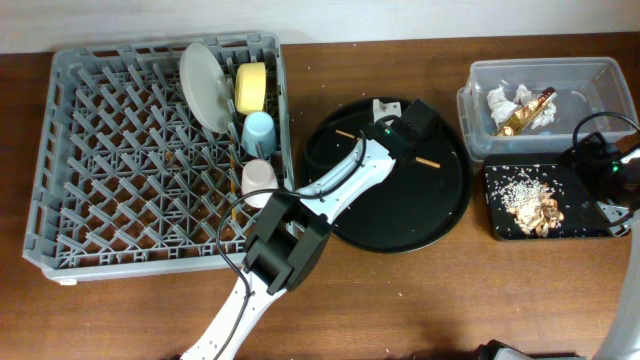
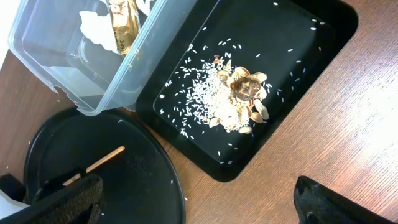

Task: Sort waste into correct bins and load items into the dishwasher rack
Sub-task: 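Place the second chopstick in the rack with the left gripper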

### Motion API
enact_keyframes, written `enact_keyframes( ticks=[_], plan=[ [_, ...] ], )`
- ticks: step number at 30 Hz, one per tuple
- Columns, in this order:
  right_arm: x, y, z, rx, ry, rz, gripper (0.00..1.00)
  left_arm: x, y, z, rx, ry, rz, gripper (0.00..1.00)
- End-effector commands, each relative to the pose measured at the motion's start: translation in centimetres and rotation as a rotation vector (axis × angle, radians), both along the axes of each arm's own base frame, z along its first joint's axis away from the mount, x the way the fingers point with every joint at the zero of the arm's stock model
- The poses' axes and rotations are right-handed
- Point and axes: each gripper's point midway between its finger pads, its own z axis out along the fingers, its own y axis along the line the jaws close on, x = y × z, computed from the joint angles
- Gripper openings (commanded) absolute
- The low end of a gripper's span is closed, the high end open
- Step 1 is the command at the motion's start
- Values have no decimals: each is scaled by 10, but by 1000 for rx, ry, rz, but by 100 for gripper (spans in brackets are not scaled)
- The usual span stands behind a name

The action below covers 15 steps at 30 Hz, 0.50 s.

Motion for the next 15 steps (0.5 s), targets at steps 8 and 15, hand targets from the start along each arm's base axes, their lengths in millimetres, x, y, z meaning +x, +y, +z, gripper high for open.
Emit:
enact_keyframes(
  ticks=[8, 15],
  plan=[
    [0, -2, 7, -14, -15, -9, 99, -21, 15, -42, 232, 97, -321, 40],
    [0, -2, 7, -14, -15, -9, 98, -24, 18, -44, 243, 111, -322, 11]
  ],
)
